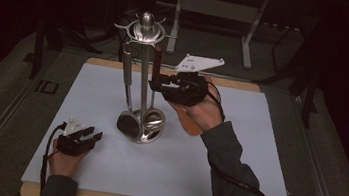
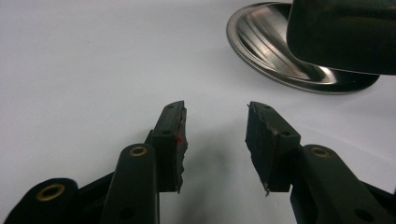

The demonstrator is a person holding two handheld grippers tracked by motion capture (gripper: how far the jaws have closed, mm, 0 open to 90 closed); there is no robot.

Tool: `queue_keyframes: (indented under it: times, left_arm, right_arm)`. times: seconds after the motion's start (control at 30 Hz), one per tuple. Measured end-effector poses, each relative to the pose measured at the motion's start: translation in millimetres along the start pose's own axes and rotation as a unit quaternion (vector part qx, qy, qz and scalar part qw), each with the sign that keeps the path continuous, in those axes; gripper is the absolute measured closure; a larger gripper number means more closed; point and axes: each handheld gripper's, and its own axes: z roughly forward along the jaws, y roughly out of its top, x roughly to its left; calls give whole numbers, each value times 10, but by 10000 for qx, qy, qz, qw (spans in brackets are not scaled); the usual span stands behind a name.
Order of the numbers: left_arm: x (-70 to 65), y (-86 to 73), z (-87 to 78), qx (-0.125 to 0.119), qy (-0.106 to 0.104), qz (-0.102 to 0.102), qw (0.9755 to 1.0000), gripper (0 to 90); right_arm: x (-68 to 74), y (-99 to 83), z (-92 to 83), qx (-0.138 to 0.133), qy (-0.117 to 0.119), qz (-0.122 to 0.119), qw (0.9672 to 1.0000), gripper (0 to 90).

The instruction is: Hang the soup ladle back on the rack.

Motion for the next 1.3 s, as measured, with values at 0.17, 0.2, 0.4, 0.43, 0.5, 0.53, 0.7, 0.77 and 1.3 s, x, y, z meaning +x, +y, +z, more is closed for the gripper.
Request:
queue_keyframes:
  times: [0.17, 0.2, 0.4, 0.43, 0.5, 0.53, 0.7, 0.77, 1.3]
  left_arm:
    - [-1, -1, 1, -6, -4, -5, 10000, 579]
    - [0, 0, 0, 1, -3, -1, 10000, 579]
    - [-1, 1, 0, 10, 5, 8, 10000, 578]
    - [-2, 1, 1, 9, 6, 10, 10000, 578]
    - [-3, 1, 2, 14, 7, 17, 10000, 578]
    - [-2, 1, 2, 15, 2, 14, 10000, 579]
    - [-1, 1, 1, 18, -1, 20, 10000, 578]
    - [-2, 1, 1, 17, 2, 20, 10000, 578]
    - [-2, 2, 6, 21, 7, 16, 10000, 578]
  right_arm:
    - [-25, -19, 10, -26, 92, 109, 9999, 710]
    - [-31, -24, 13, -33, 74, 86, 9999, 711]
    - [-61, -22, -10, -67, 115, 193, 9997, 710]
    - [-68, -16, -12, -74, 129, 209, 9997, 712]
    - [-77, -5, -2, -55, 147, 245, 9996, 715]
    - [-80, 0, 2, -47, 147, 266, 9995, 718]
    - [-100, 21, 23, -52, 168, 334, 9993, 718]
    - [-102, 5, 43, 5, 170, 312, 9994, 715]
    - [-66, -5, -20, 142, 25, 69, 9999, 646]
